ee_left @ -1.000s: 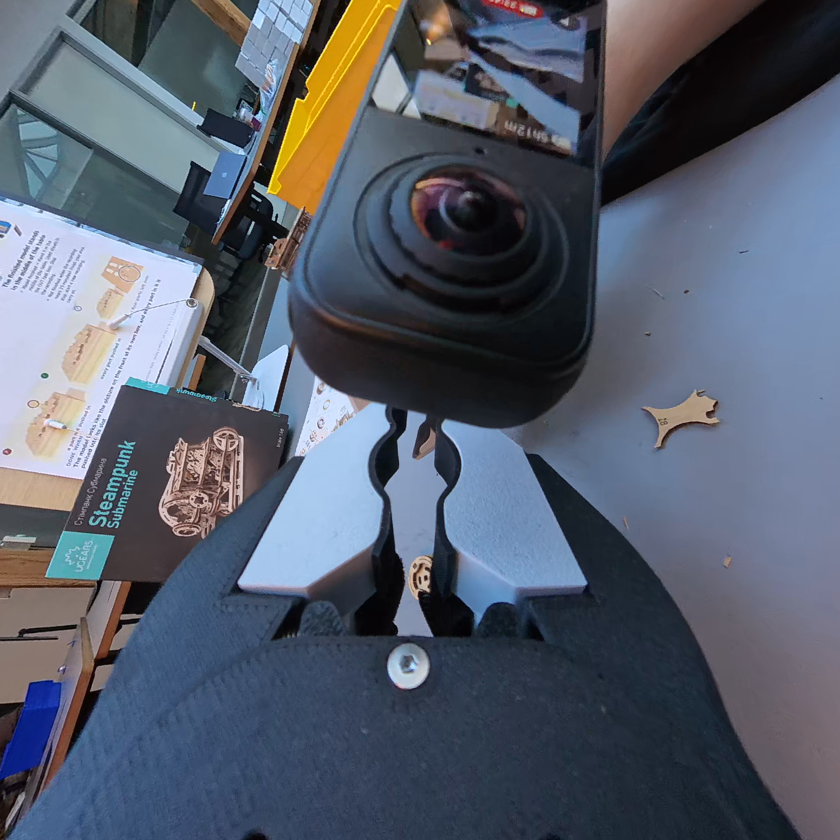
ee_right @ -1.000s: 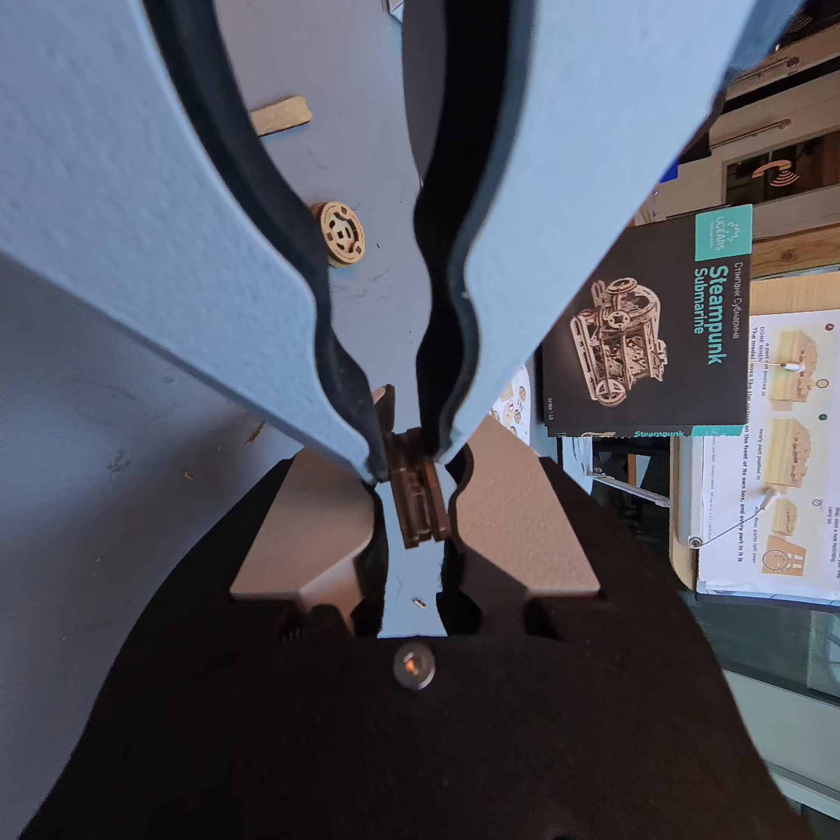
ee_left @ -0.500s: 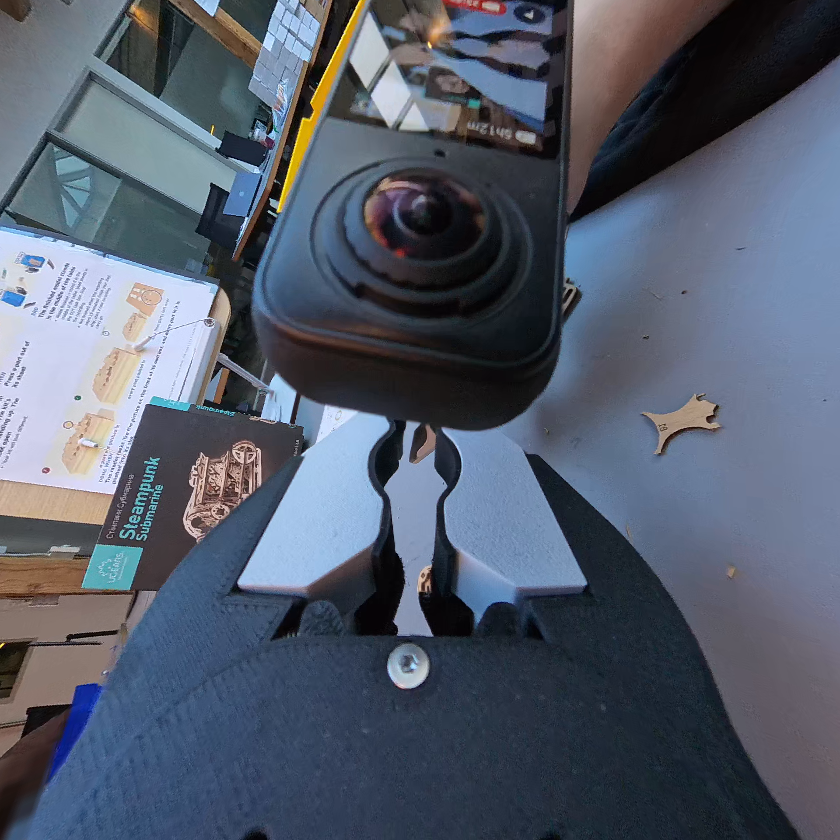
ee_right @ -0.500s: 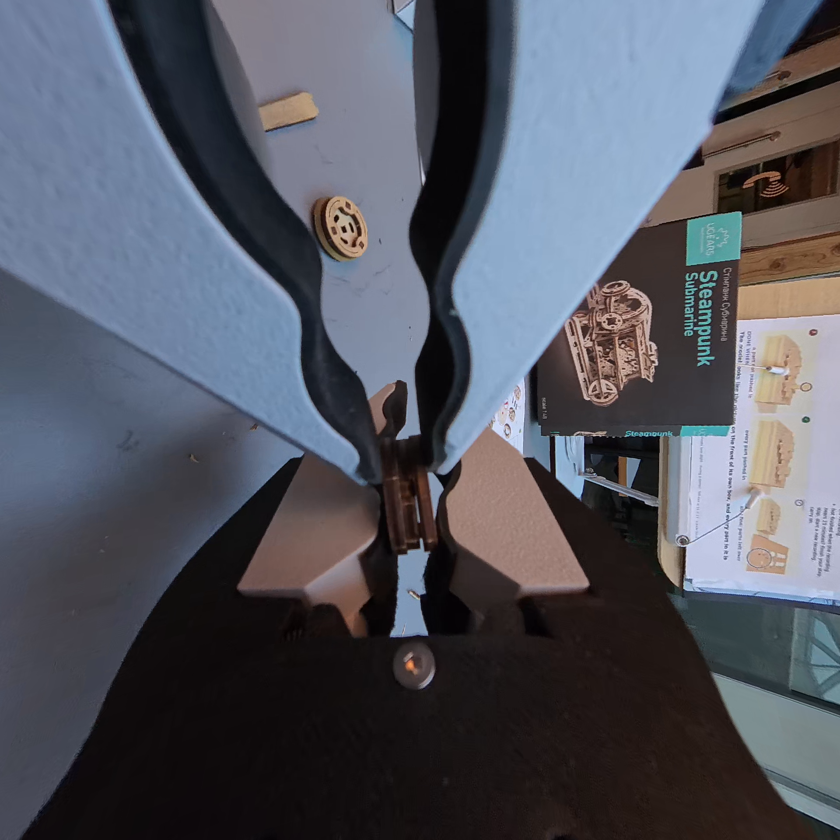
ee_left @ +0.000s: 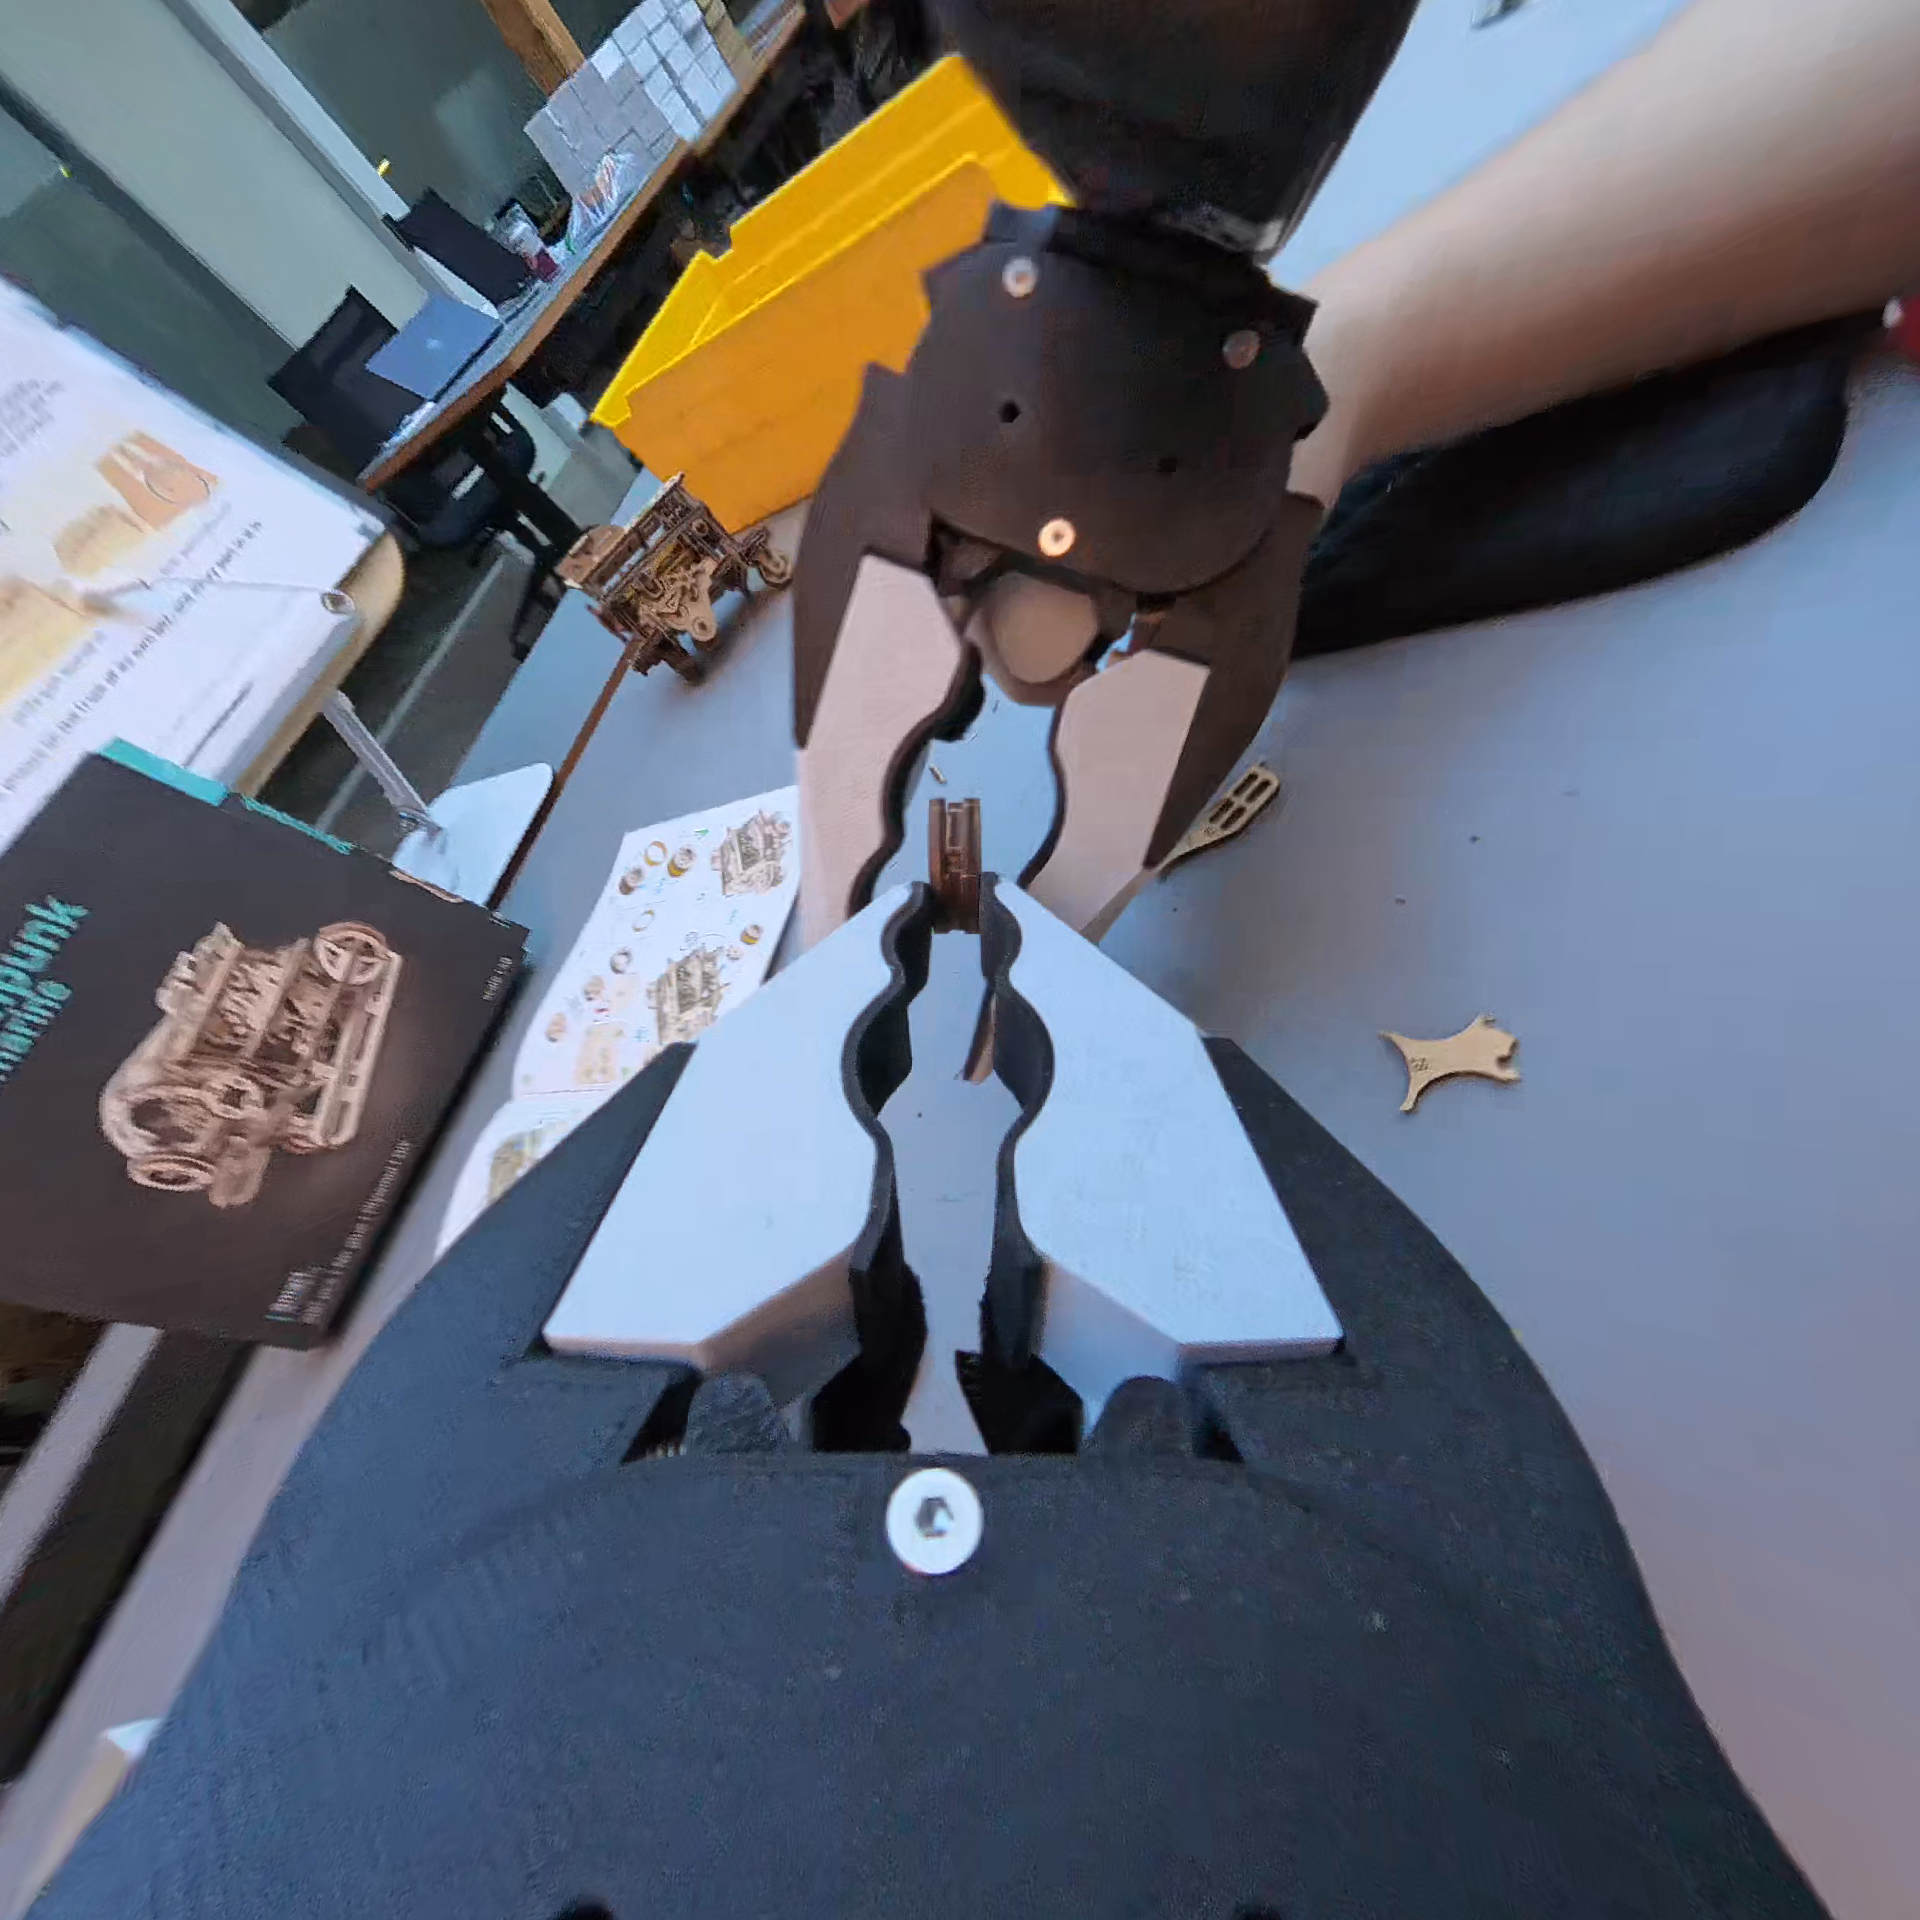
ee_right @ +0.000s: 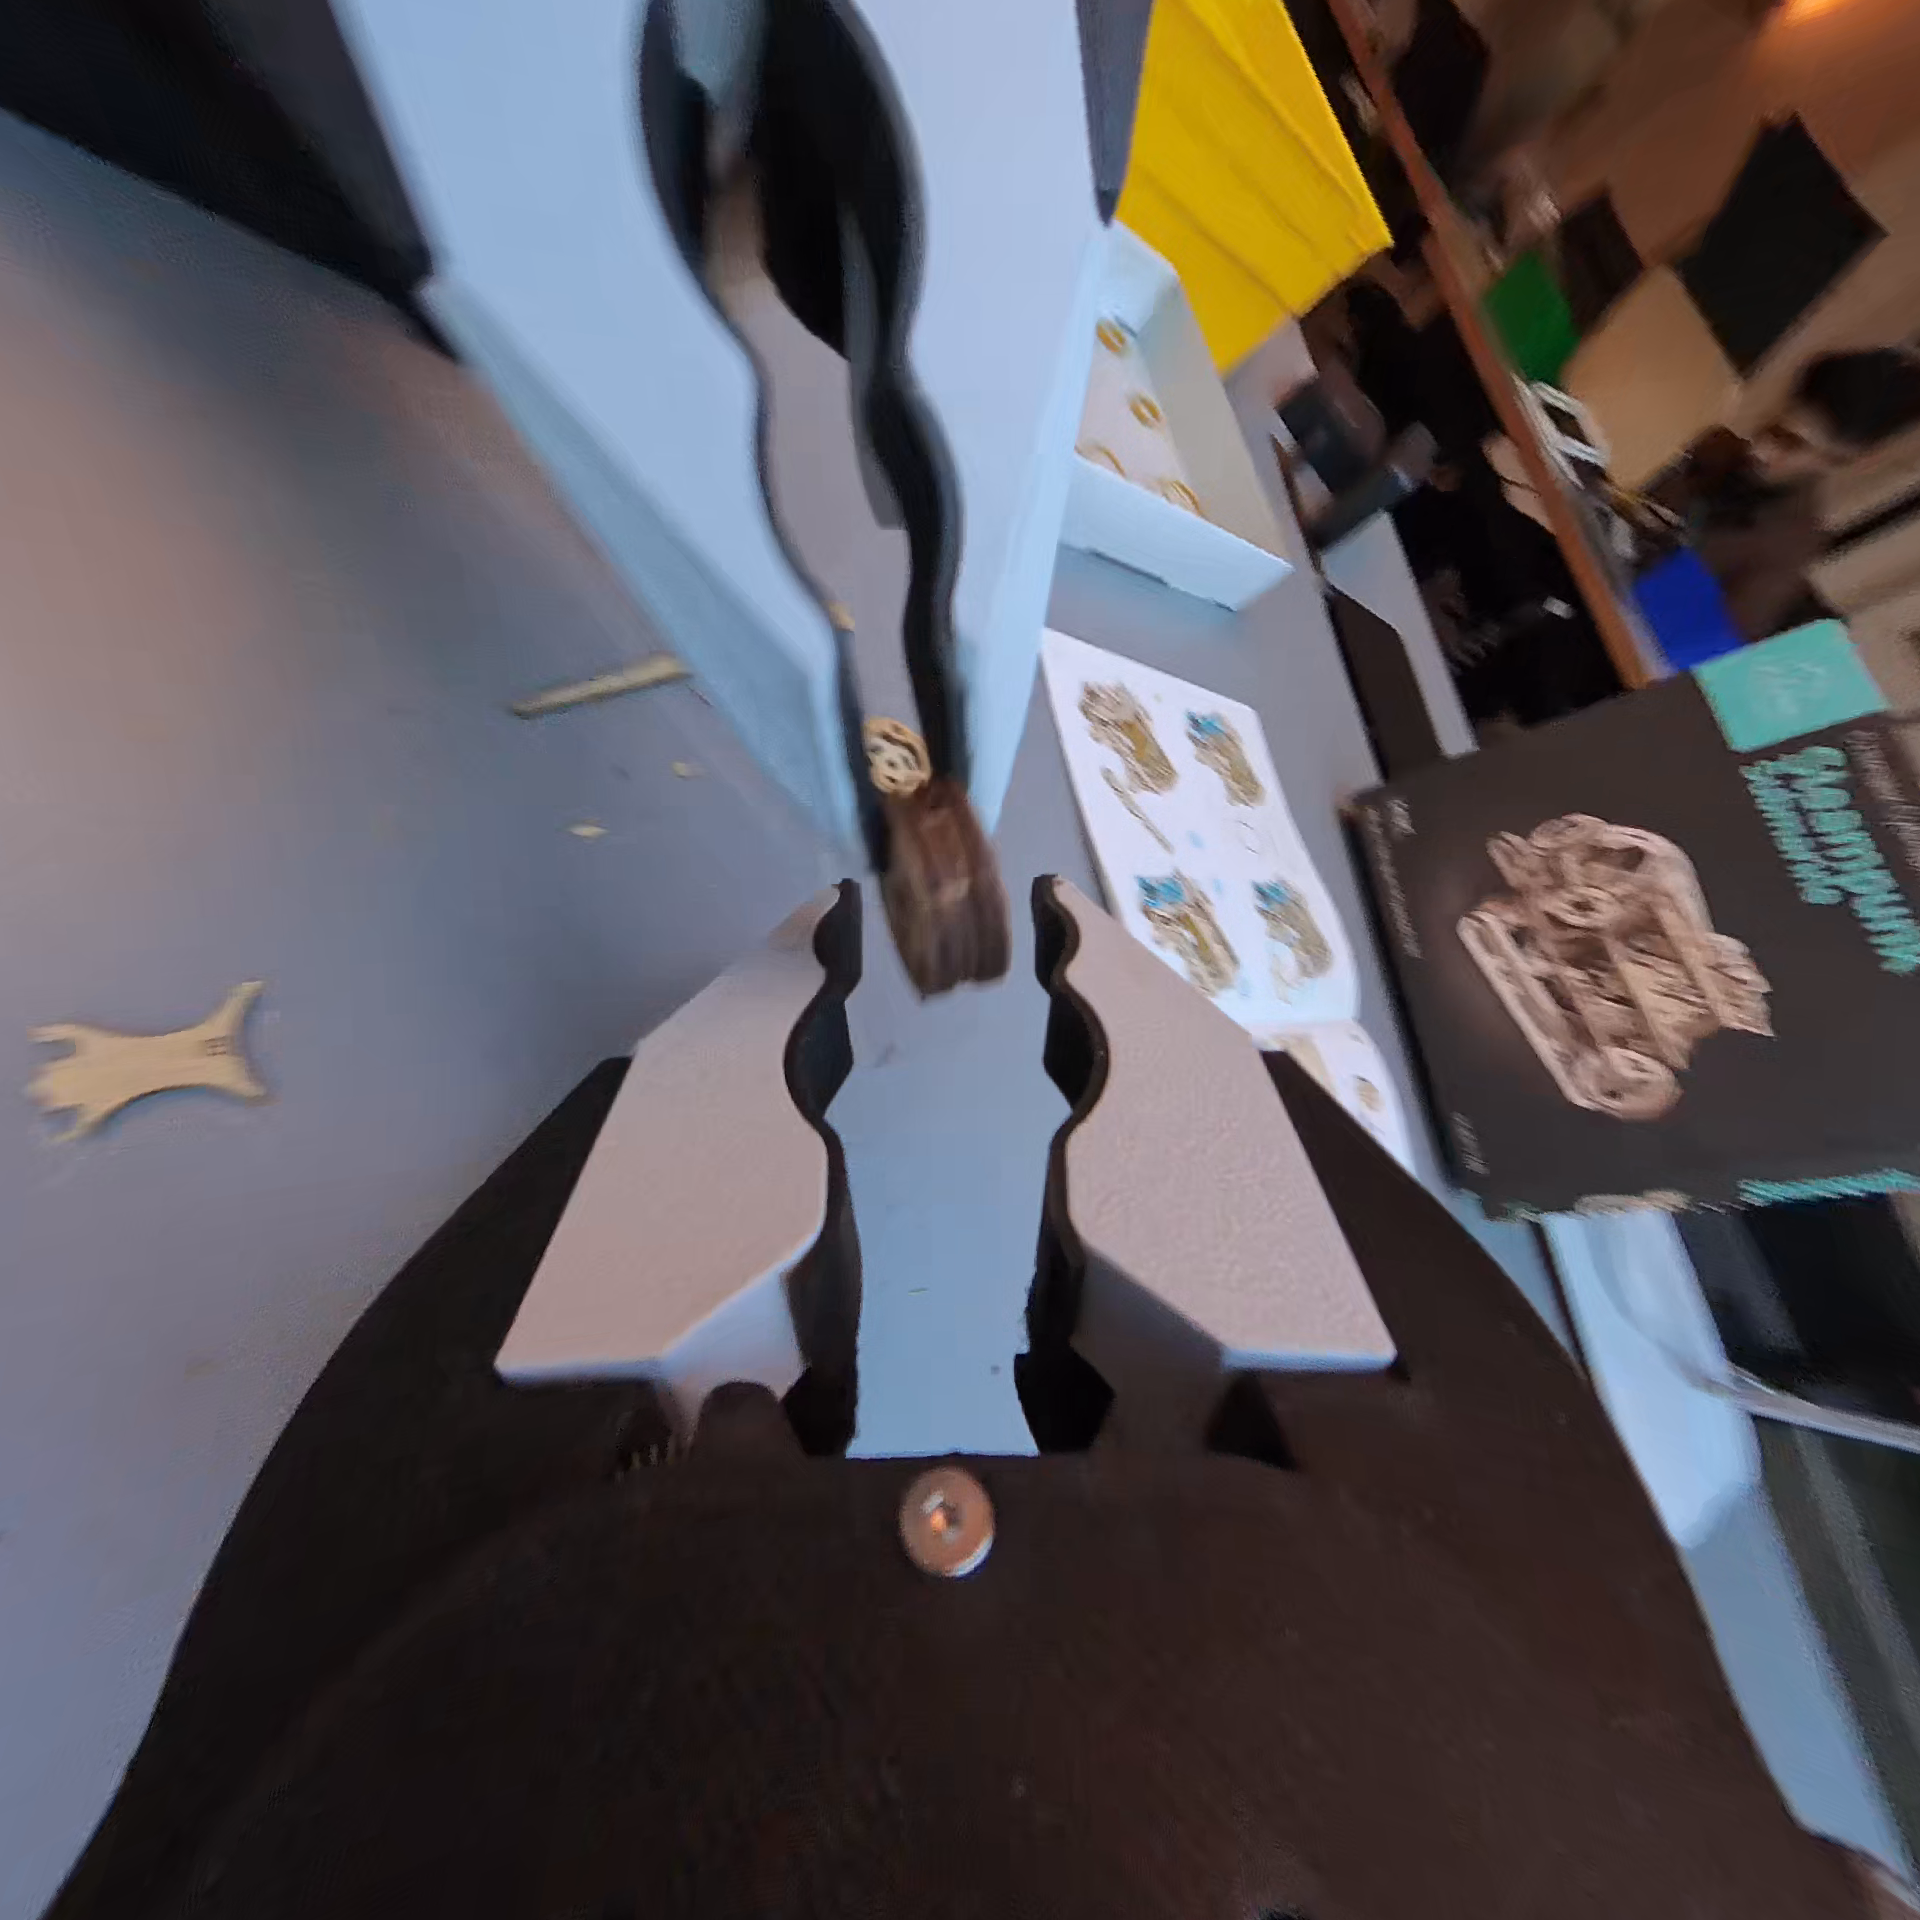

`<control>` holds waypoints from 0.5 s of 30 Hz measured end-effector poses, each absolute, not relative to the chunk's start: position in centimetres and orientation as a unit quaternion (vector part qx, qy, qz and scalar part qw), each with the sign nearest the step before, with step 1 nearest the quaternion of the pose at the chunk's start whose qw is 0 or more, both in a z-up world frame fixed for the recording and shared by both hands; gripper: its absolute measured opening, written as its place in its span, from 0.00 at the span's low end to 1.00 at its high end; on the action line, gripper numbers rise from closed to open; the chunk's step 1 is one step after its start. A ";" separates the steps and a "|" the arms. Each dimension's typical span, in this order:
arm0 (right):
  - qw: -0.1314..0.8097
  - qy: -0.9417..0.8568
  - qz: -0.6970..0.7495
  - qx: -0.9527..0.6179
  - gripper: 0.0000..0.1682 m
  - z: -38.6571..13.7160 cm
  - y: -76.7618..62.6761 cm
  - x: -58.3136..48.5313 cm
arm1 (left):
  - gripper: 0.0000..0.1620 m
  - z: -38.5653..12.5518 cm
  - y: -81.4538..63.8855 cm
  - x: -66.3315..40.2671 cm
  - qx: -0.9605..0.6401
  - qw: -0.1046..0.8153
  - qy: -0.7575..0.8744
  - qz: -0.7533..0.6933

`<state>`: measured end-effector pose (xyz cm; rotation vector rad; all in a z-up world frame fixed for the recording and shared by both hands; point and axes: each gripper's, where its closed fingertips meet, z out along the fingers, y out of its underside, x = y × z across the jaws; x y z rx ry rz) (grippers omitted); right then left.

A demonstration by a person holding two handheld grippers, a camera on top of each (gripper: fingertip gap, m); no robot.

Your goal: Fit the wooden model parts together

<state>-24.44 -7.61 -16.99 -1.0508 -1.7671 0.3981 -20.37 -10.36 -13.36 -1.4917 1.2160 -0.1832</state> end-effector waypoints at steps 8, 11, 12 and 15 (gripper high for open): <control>0.484 -0.702 0.306 -0.423 0.09 -13.1 -9.5 -22.1 | 0.04 -12.3 -10.7 -21.7 -0.623 0.579 0.513 -0.118; 0.480 -0.718 0.290 -0.412 0.23 -13.4 -10.1 -21.9 | 0.04 -12.6 -10.8 -22.2 -0.607 0.578 0.540 -0.074; 0.486 -0.717 0.288 -0.408 0.23 -13.4 -10.3 -22.0 | 0.04 -12.7 -10.8 -22.2 -0.600 0.581 0.548 -0.059; 0.488 -0.719 0.293 -0.399 0.13 -13.3 -11.0 -22.4 | 0.04 -12.7 -11.5 -21.5 -0.591 0.578 0.557 -0.075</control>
